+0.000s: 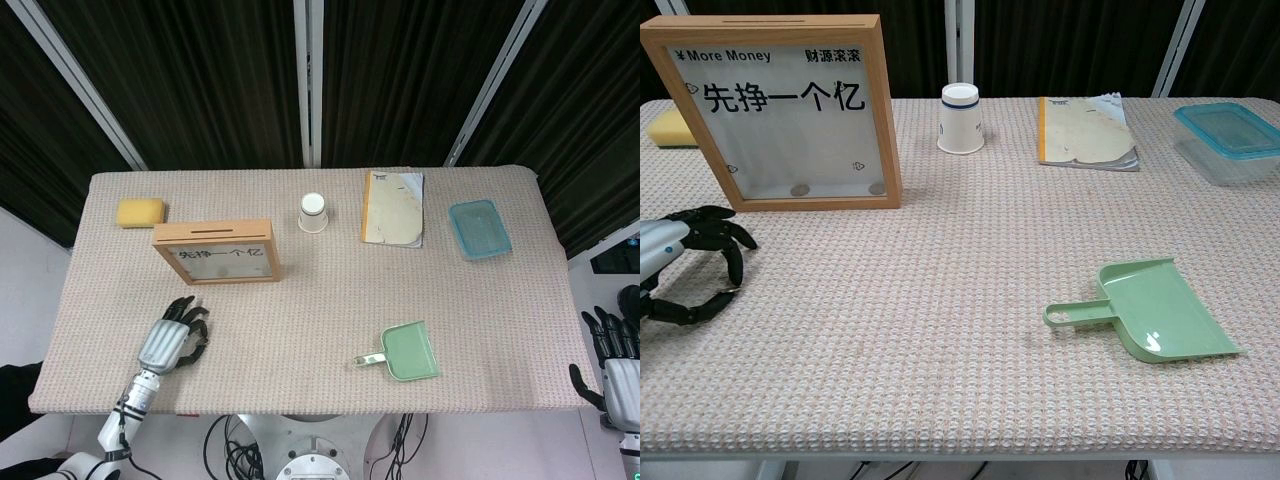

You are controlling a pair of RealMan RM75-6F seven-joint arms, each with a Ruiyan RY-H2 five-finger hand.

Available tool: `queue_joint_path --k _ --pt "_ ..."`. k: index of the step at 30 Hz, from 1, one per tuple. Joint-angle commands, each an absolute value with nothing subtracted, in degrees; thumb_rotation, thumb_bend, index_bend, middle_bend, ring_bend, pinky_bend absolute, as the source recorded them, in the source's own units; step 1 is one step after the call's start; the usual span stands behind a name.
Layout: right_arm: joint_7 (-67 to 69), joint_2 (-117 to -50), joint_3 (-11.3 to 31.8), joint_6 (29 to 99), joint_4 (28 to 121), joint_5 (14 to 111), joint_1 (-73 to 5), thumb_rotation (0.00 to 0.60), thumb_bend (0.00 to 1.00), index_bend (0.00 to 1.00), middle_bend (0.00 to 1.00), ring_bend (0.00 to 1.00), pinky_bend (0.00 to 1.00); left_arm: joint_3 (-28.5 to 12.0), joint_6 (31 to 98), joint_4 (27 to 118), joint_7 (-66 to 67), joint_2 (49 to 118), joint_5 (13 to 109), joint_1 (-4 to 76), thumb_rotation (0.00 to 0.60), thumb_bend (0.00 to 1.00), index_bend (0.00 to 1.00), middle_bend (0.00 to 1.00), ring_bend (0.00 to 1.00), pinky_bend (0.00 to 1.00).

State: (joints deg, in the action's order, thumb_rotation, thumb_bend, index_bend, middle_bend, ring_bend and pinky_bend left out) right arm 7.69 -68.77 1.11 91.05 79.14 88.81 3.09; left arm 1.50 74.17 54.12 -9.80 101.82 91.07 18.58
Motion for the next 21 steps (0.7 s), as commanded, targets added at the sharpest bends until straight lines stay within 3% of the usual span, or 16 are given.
queue_joint_path --k 1,21 --pt "7.72 -68.73 1.13 91.11 79.11 88.76 3.16 0.6 0.34 0.0 0.0 0.0 0.0 1.3 75.31 52.42 -10.94 102.88 91.47 18.62 0.6 0.28 0.51 0.24 0.05 0.1" --pt "7.46 -68.6 1.07 90.32 79.37 88.5 3.05 0.6 0.34 0.0 0.0 0.0 0.0 1.28 75.82 51.37 -11.9 102.96 91.17 19.02 0.6 0.35 0.58 0.25 0.05 0.1"
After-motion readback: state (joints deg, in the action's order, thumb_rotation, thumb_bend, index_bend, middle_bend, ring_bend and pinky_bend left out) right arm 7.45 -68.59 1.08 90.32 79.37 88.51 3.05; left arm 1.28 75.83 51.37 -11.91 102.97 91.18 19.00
